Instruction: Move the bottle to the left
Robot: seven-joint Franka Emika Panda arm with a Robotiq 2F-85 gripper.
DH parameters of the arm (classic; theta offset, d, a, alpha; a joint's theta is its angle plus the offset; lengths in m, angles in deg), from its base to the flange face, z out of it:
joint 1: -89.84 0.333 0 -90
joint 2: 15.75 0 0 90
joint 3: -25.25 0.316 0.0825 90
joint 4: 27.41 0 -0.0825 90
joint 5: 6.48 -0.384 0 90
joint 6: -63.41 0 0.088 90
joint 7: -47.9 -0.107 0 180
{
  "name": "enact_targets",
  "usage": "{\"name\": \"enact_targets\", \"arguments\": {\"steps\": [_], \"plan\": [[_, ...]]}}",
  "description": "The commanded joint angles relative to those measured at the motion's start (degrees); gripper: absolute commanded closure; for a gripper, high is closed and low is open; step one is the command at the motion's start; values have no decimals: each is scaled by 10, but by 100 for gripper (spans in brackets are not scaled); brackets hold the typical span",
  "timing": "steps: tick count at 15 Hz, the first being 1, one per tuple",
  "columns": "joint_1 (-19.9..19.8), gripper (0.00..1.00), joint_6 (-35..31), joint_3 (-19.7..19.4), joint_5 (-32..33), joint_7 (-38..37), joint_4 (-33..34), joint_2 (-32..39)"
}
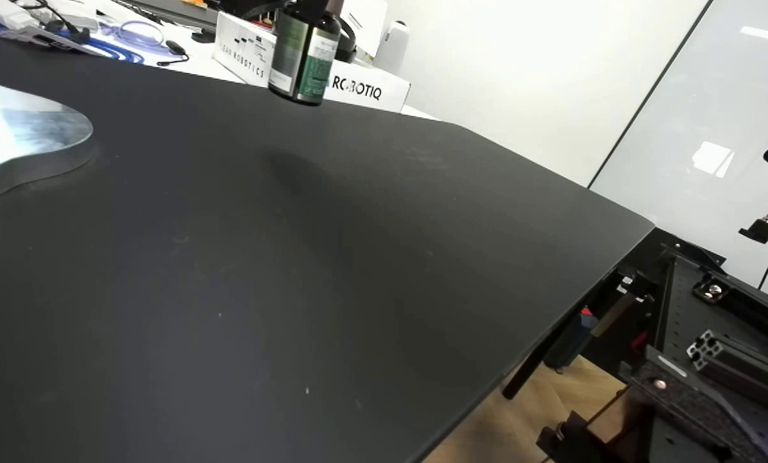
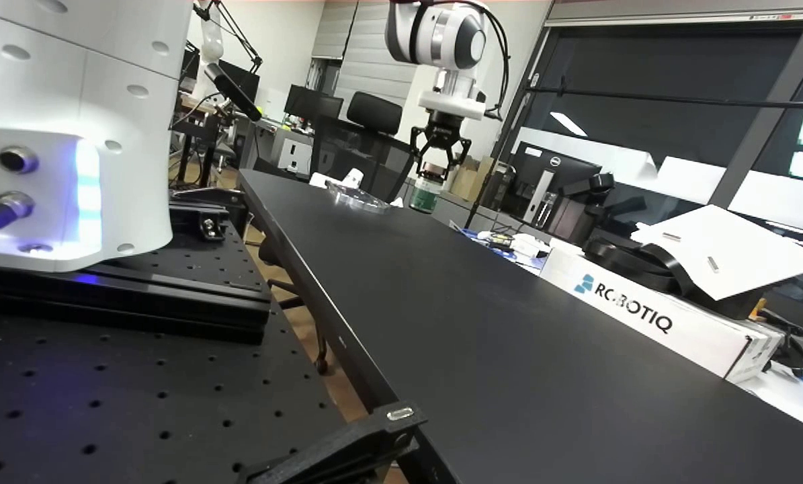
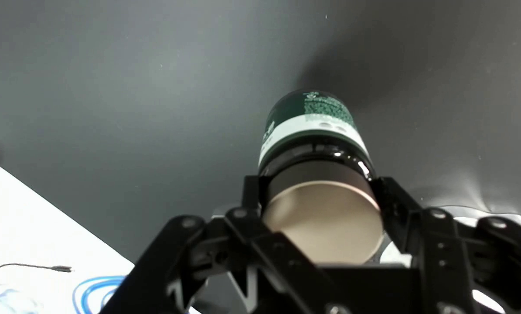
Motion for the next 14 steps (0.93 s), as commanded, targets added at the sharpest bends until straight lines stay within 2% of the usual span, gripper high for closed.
{"name": "enact_targets", "arguments": {"steps": [1,4,10,11,12,14], "plan": [[0,58,-64,5,5,1,15,41],[-3,58,-90,4,9,8,15,66],[0,58,-91,-1,13,6,25,93],[-6,20,-82,7,3,10,27,94],[-3,7,-85,3,8,7,27,90],[-7,1,-85,11,3,11,23,74]]}}
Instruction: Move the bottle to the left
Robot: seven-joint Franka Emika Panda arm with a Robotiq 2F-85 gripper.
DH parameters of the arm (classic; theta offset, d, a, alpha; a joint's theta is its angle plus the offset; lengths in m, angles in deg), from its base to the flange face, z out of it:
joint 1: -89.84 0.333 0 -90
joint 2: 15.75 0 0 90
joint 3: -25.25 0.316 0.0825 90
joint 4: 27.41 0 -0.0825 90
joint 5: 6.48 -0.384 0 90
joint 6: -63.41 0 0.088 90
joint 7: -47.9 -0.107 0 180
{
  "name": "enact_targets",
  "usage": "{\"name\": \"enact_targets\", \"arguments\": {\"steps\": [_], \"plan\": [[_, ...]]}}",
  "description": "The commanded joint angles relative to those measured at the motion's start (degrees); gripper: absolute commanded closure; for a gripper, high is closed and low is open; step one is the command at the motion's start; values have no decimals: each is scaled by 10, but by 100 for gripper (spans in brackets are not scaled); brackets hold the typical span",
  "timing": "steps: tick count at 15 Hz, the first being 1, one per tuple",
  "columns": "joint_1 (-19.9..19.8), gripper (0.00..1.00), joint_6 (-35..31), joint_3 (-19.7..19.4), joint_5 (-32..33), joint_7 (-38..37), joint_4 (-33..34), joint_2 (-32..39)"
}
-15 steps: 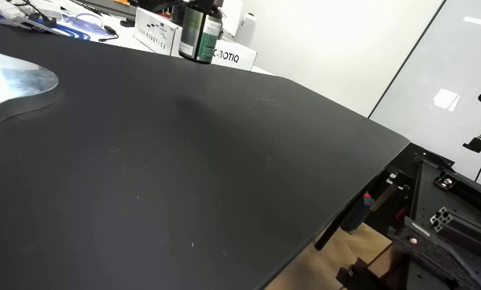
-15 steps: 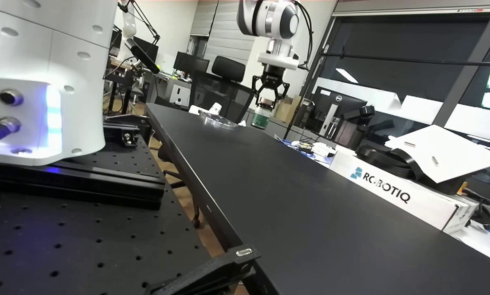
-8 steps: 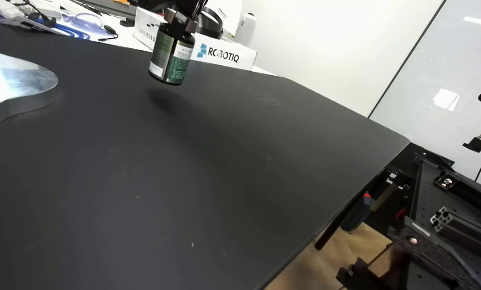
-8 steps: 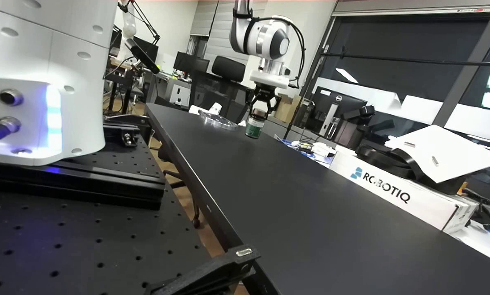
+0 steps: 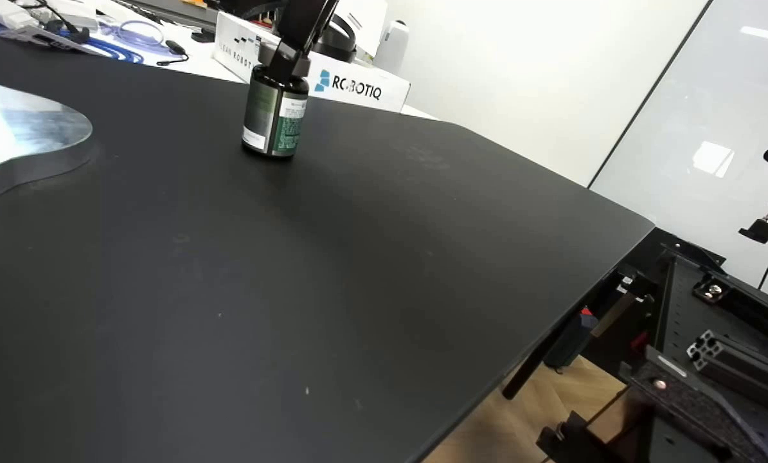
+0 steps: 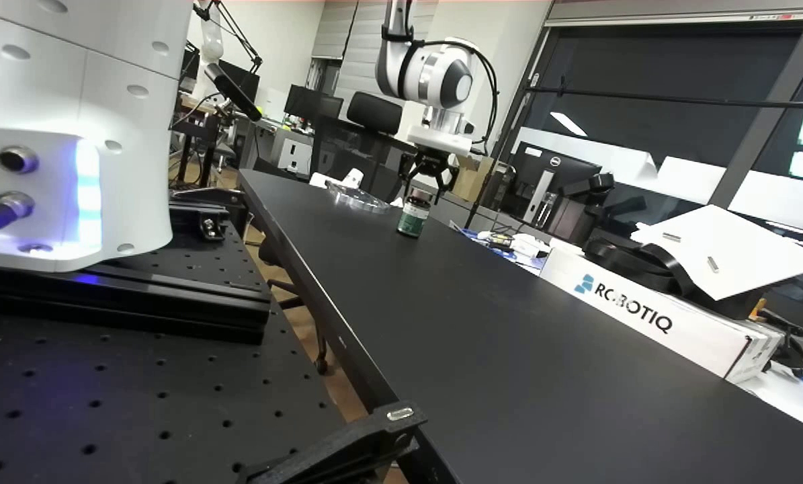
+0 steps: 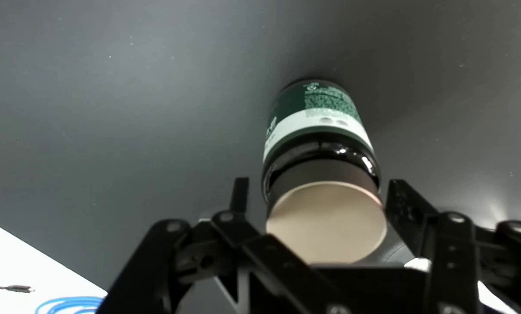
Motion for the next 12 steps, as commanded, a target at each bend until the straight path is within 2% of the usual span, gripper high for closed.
{"name": "enact_targets", "arguments": {"steps": [1,7,9,10,12], "plan": [[-12,0,7,18,-5,6,6,-26],[-33,0,8,49,-33,19,-32,-109],[-27,0,55,36,-26,7,-35,-124],[-19,0,29,36,-21,9,-12,-97],[-21,0,49,34,-22,9,-20,-109]]}}
